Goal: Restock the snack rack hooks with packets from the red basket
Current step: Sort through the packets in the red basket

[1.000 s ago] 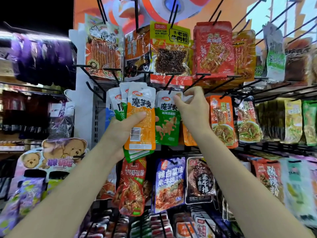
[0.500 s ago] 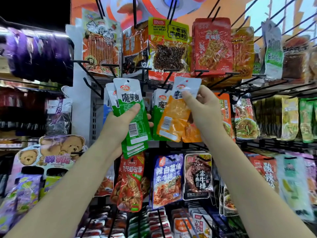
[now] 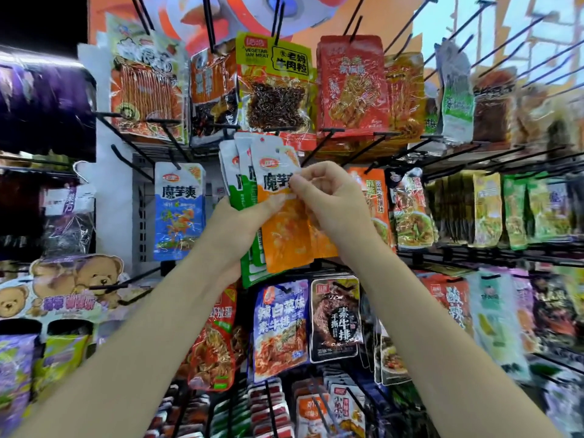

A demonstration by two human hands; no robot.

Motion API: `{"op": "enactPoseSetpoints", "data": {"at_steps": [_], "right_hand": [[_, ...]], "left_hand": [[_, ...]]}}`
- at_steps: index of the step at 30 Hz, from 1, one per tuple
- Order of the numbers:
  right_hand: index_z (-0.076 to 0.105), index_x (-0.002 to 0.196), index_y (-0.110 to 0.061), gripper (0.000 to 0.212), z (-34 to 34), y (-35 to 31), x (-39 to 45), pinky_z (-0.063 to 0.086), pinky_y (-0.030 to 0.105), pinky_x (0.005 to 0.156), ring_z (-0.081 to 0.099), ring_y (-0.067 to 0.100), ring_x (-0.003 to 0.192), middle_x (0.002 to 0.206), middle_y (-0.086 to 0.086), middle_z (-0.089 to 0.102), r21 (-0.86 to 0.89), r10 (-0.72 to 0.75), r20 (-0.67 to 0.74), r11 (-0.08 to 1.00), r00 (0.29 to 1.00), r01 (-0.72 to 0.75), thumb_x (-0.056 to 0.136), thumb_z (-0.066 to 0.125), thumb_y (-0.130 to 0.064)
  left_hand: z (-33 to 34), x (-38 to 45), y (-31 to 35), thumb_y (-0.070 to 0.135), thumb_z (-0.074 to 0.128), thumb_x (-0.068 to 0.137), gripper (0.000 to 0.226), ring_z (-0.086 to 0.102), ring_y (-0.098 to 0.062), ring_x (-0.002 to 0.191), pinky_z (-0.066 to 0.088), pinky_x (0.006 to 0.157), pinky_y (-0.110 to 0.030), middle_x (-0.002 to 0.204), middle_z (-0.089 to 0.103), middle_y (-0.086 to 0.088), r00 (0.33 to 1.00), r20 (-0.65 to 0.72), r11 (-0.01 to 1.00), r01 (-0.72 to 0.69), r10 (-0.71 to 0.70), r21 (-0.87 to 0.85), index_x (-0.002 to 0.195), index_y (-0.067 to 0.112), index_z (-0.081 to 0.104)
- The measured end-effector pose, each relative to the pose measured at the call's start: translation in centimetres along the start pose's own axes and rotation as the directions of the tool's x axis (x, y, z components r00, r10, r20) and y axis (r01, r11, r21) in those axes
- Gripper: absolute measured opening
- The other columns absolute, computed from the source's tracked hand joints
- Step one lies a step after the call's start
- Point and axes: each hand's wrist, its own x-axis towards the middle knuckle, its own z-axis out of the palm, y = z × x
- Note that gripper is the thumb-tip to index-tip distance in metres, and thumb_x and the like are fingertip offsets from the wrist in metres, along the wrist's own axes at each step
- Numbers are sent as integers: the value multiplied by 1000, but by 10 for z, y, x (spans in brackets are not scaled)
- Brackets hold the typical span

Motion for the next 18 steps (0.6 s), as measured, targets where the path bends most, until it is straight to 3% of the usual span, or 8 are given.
{"op": "enactPoseSetpoints", "data": {"at_steps": [3,6,10,12,15,16,17,18], "right_hand": [[61,98,-24,22,-17,7,3,47,34,65,59,17,75,84,8,60,12,92,-94,996,991,-92,89,73,-40],[71,101,-14,16,-27,9,3,55,41,71,68,21,83,85,-1,69,53,154,-42,987,987,-151,95,68,-29],[66,102,-12,10,-40,12,12,57,43,70,66,23,80,91,9,69,201,287,-104,944,952,-262,95,63,-18],[66,97,-17,12,-44,13,15,53,50,73,61,27,81,92,14,67,193,336,-139,932,931,-307,90,64,-25],[66,110,-12,21,-42,10,18,52,51,83,52,22,81,88,-3,59,114,353,-171,934,920,-338,100,58,-29],[66,113,-10,27,-41,10,20,52,48,88,63,29,93,101,-7,57,70,340,-186,940,922,-333,102,56,-32],[66,113,-8,31,-40,10,22,51,44,85,53,19,117,96,-16,53,40,317,-187,948,930,-315,102,55,-35],[67,109,-8,33,-38,10,24,47,37,76,56,15,83,87,-14,52,25,298,-190,954,935,-299,102,55,-38]], "left_hand": [[14,1,0,20,75,77,40,75,-31,92,63,75,-45,106,77,-13,998,58,999,21,-19,-32,115,12,72],[21,7,-5,28,76,81,39,75,-32,93,62,80,-49,107,77,-12,995,24,995,96,-95,-14,117,15,72],[22,9,-10,72,83,62,81,71,-28,97,58,89,-46,115,73,-5,964,-133,965,245,-232,96,124,24,63],[15,9,-10,64,73,81,69,72,-27,80,60,68,-38,106,73,-11,948,-135,957,290,-287,-2,128,14,63],[10,8,-6,45,54,100,53,72,-28,73,60,57,-36,99,75,-17,959,-80,962,269,-272,-54,120,-2,68],[7,8,-7,41,50,101,50,72,-28,74,61,57,-37,101,75,-18,963,-84,966,253,-256,-45,119,-3,69],[7,7,-6,37,48,102,48,73,-29,77,61,59,-37,105,75,-19,965,-77,967,249,-252,-50,119,-3,69],[5,7,-6,34,46,103,46,75,-29,80,62,60,-39,107,75,-19,967,-88,970,237,-240,-46,119,-3,68]]}}
